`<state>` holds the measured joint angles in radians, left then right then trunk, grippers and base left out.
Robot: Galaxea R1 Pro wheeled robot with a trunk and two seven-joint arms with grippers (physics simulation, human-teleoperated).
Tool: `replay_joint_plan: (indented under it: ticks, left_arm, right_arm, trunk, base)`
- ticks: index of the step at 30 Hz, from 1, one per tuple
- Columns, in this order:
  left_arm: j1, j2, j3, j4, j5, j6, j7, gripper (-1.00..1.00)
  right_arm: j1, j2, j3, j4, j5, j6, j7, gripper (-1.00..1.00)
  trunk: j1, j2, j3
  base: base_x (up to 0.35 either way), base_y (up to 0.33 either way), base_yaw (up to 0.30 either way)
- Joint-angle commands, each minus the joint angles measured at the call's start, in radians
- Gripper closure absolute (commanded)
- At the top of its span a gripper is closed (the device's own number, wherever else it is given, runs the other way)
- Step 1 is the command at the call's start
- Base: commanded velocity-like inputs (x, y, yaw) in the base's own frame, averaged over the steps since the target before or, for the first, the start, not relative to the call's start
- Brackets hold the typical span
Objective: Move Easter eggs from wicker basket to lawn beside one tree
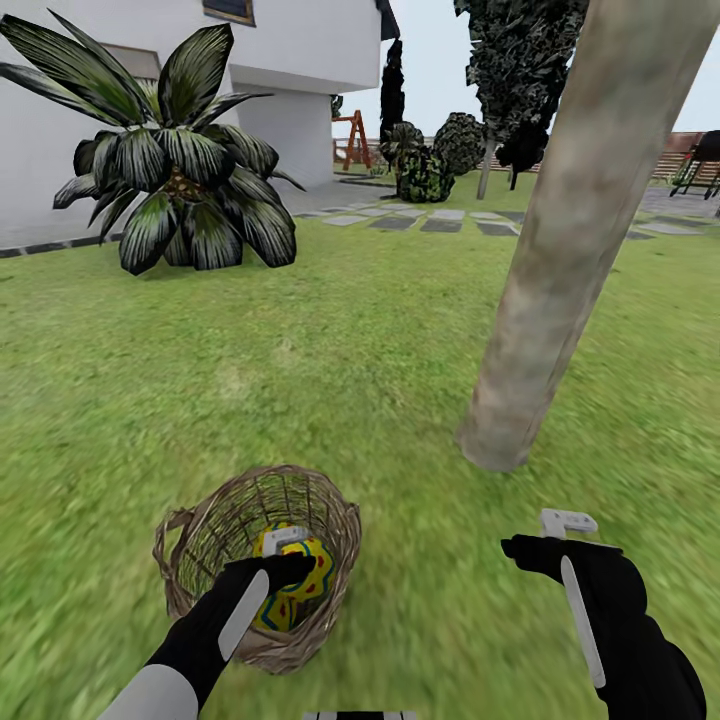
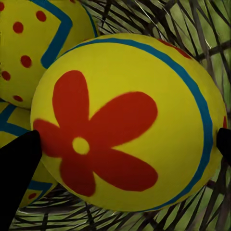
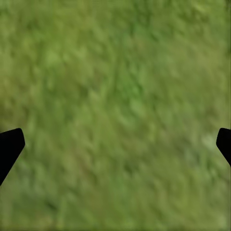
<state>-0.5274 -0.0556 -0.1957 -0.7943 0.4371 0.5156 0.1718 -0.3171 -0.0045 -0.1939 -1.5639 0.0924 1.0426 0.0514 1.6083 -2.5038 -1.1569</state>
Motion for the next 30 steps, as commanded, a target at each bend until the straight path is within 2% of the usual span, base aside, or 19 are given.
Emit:
replay_joint_plan:
  ticks: [1,10,20,26,30]
  left_arm:
    - [0.0,0.0,-0.003,-0.002,0.014,0.003,0.009,1.0]
    - [0.0,0.0,-0.001,-0.002,0.015,0.023,0.009,1.0]
    - [0.0,0.0,0.003,-0.003,0.015,0.064,0.011,1.0]
    - [0.0,0.0,0.006,-0.003,0.017,0.099,0.037,1.0]
    - [0.0,0.0,0.007,-0.002,0.018,0.108,0.054,1.0]
  right_arm:
    - [-0.001,0.0,0.0,-0.001,0.009,0.005,0.005,-1.0]
    - [0.0,0.0,0.0,-0.001,0.009,0.005,0.005,-1.0]
    - [0.0,0.0,0.001,-0.001,0.009,0.005,0.005,-1.0]
    - [0.0,0.0,0.0,-0.001,0.009,0.005,0.005,-1.0]
    - [0.0,0.0,0.0,-0.001,0.009,0.005,0.005,-1.0]
  trunk:
    - [0.0,0.0,-0.001]
    - [-0.001,0.0,0.007]
    - [-0.006,0.002,0.046]
    - [-0.008,0.004,0.069]
    - [-0.024,0.032,0.081]
  base:
    - [0.0,0.0,0.0]
    - [0.0,0.0,0.0]
    - [0.0,0.0,0.0]
    - [0.0,0.0,0.0]
    - [0.0,0.0,0.0]
